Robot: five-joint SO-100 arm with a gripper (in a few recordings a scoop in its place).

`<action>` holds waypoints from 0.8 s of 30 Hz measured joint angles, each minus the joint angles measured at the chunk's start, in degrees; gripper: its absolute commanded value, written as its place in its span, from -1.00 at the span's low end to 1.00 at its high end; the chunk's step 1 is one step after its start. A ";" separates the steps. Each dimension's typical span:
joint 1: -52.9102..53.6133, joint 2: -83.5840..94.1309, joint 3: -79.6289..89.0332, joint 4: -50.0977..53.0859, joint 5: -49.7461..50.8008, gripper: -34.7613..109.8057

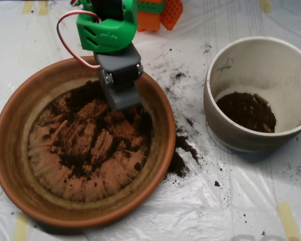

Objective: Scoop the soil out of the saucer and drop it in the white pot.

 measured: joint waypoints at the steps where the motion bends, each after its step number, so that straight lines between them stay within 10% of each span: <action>1: -1.14 0.00 -1.93 1.32 2.29 -0.53; 24: -29.97 -12.92 -53.53 20.57 23.12 -0.52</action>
